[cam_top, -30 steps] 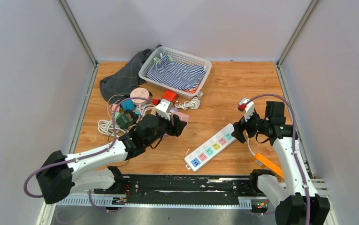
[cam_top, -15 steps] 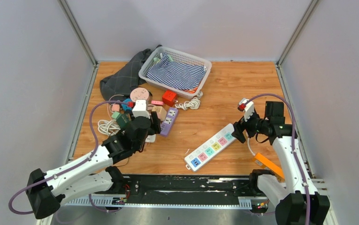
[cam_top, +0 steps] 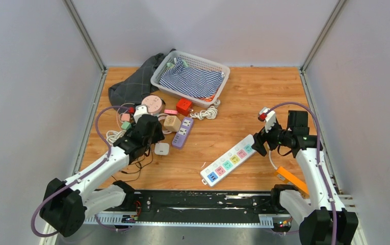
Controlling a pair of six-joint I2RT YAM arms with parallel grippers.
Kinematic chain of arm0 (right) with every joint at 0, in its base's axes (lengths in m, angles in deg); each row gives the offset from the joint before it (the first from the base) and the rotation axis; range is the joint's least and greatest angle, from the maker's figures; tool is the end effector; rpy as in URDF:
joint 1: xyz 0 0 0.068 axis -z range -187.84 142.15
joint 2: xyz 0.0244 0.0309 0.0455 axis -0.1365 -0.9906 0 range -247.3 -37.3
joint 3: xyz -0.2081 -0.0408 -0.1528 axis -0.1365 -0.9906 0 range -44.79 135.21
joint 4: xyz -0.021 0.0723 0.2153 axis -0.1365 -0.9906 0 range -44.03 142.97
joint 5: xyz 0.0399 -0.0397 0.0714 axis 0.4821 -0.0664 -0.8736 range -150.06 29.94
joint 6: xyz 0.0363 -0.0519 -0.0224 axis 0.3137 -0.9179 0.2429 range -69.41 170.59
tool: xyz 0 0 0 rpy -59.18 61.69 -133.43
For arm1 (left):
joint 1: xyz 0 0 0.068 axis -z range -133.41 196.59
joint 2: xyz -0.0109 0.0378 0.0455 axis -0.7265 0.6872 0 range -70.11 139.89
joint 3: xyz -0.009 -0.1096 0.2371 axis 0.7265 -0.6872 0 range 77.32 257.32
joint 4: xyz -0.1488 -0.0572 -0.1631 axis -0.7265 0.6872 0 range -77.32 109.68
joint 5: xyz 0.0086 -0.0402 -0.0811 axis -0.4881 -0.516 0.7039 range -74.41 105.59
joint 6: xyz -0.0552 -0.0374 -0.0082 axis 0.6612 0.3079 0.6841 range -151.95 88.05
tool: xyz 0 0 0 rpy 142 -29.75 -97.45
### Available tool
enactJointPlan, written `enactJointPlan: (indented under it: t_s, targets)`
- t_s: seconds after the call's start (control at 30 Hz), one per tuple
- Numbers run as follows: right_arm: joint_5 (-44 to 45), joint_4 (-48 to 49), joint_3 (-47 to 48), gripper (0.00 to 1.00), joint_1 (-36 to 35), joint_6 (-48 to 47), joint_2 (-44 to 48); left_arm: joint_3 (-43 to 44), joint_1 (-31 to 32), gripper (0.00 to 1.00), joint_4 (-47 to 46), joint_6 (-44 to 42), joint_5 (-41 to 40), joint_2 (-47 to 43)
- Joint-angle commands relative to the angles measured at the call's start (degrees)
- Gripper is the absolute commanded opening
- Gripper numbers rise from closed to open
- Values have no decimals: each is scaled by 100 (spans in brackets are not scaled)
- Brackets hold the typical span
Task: Pull the plug off the socket
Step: Place the plug at the center of the board.
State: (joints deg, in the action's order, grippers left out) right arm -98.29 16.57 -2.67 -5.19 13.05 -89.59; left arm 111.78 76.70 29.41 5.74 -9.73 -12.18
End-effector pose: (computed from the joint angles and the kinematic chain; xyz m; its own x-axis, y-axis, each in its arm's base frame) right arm 0.1633 0.0256 0.2508 -0.3384 -0.4634 -0.8190 -0.7501 0.6584 -0.0627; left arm 0.1805 -0.0781 0.2200 -0.5462 -0.3222 -0.7732 -0.2062 0.9464 -0.2487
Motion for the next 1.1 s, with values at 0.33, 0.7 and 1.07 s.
enactJointPlan:
  t_s: [0.33,0.7,1.07]
  targets:
    - [43,-30,-86,88,60,-103,-12,932,-109,12,1238,825,-278,815]
    - [27,-34,-75,88,61,-91,-14,786,-286,33,1474,1526,-520,525]
    - [23,-34,-64,88,60,-78,-5,781,-786,34,1433,1698,41,652]
